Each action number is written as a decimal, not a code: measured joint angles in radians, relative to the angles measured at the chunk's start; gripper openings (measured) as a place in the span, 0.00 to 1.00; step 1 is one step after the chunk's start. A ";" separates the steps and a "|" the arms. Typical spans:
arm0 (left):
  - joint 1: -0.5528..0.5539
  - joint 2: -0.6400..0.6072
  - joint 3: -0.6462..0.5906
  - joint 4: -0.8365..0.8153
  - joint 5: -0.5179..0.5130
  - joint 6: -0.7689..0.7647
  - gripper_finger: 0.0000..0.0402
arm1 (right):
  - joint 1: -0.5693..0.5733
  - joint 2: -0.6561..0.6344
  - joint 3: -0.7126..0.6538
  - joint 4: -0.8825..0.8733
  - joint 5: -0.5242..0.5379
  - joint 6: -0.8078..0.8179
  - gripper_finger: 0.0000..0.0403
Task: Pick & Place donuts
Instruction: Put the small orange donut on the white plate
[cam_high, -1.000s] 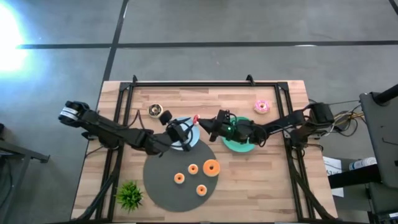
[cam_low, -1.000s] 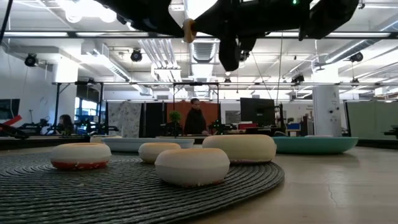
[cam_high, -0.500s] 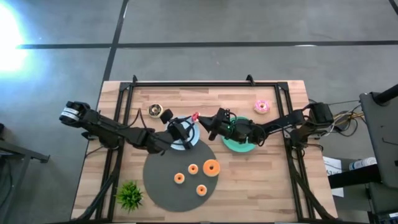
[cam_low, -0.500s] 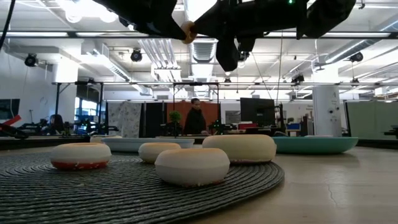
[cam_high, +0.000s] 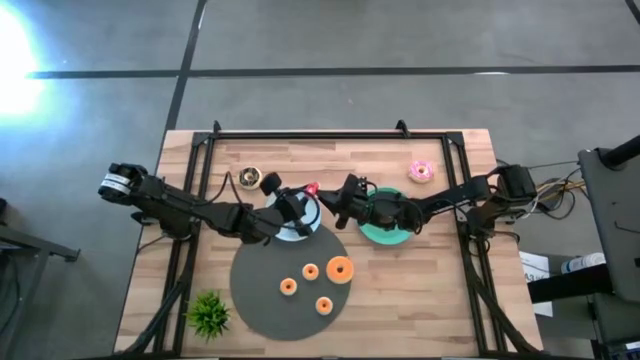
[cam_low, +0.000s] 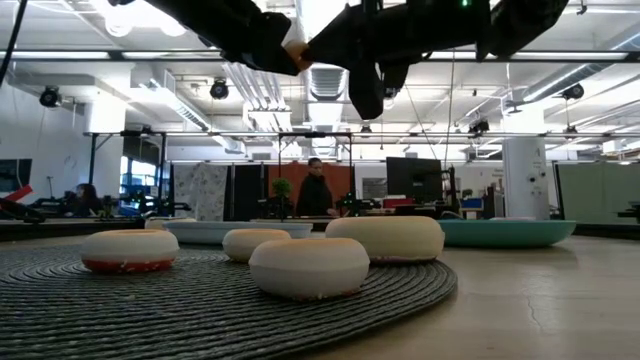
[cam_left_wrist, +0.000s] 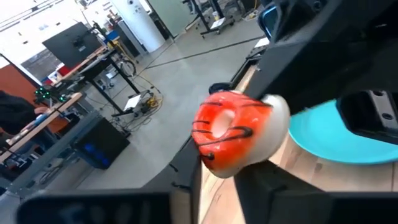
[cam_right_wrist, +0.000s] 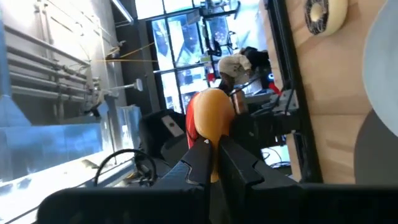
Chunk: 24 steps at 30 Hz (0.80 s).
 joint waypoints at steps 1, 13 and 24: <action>0.000 0.000 0.001 0.000 0.000 0.000 0.10 | 0.000 0.000 0.000 0.000 -0.002 0.000 0.03; 0.000 0.000 0.002 -0.047 0.013 -0.009 0.05 | -0.003 0.000 0.000 -0.003 -0.003 -0.001 0.03; 0.000 -0.001 0.002 -0.177 -0.002 -0.054 0.00 | -0.029 0.000 -0.006 -0.035 -0.108 -0.018 0.22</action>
